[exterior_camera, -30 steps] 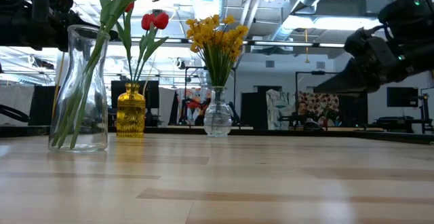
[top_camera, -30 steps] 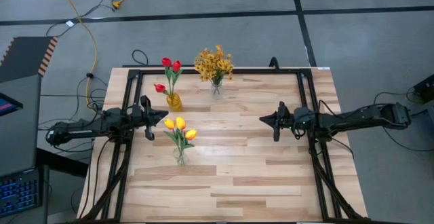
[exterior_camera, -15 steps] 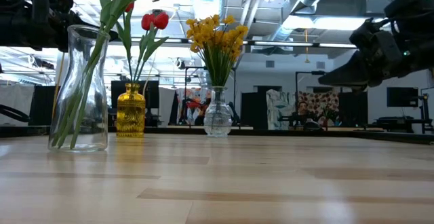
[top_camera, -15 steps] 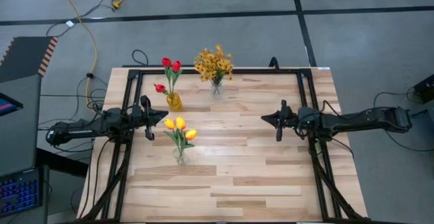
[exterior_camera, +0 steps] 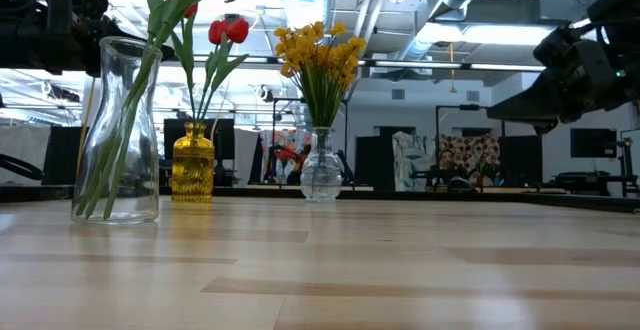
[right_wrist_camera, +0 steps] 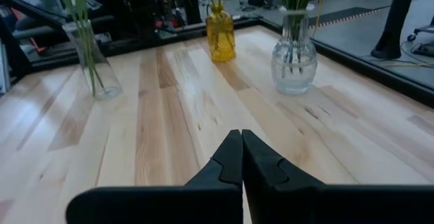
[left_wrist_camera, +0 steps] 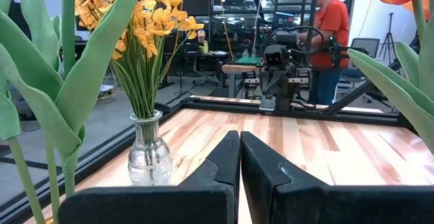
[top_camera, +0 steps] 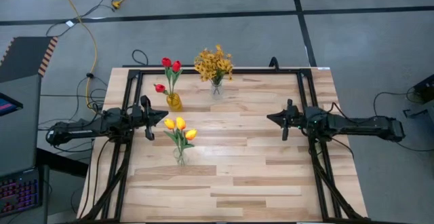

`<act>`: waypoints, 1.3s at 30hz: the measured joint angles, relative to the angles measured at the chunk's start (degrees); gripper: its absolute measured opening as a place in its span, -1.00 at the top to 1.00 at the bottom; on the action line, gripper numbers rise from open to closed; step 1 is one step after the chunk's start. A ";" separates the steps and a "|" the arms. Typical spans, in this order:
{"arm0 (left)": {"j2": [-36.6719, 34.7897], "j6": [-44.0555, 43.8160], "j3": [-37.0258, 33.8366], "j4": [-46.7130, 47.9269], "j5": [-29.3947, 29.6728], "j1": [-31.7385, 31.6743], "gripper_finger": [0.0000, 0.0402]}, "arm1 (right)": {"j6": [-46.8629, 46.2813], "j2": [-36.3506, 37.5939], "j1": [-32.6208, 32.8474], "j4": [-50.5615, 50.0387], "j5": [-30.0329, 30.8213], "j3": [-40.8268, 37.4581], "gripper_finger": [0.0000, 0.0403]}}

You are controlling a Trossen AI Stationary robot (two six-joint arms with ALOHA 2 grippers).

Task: Sort flowers into vase by color
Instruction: Return to Home Position

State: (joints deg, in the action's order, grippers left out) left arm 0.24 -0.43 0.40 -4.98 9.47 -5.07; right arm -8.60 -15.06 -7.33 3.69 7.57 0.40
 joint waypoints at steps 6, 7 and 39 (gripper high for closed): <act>0.01 0.00 -0.02 1.03 -0.02 0.01 1.00 | 0.50 2.77 -0.04 -1.17 -0.22 -0.03 0.86; 0.01 -0.05 -0.02 1.50 -0.02 0.01 1.00 | 0.50 2.77 -0.04 -1.19 -0.26 -0.04 0.86; 0.01 0.33 -0.02 1.89 -0.68 0.01 1.00 | 4.55 2.70 -0.04 -1.60 -0.21 -0.11 0.82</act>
State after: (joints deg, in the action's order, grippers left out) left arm 0.25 -0.10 0.38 -3.09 8.80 -5.06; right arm -4.05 -12.36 -7.38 2.09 7.36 0.30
